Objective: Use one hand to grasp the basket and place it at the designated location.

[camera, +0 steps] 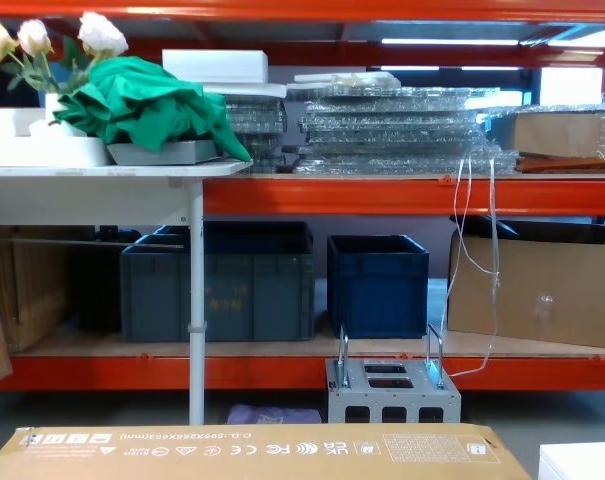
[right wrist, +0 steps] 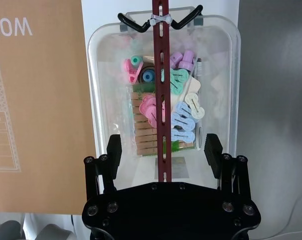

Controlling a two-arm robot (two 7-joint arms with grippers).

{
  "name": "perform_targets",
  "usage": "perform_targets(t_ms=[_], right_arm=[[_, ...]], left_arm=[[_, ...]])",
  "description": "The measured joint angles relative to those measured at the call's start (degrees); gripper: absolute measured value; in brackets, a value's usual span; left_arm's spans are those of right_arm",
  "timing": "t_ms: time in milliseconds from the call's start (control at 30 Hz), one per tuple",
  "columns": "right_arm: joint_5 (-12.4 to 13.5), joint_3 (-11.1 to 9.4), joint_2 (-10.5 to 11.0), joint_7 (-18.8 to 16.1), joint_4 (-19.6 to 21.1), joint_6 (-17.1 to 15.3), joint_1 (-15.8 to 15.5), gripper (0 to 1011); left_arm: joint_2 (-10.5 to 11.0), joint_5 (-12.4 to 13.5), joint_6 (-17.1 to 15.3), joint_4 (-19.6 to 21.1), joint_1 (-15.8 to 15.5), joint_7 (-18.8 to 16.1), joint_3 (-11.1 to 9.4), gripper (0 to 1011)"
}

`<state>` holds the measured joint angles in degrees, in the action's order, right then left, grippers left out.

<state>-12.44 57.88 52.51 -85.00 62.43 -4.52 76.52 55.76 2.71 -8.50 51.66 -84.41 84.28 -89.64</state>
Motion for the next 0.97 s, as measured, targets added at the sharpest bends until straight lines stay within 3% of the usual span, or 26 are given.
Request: perform_targets(t_ms=[967], right_arm=[[-0.01, 0.0, 0.0, 0.0, 0.0, 0.01, 0.01, 1000]], left_arm=[[0.0, 0.0, 0.0, 0.0, 0.0, 0.0, 0.0, 0]])
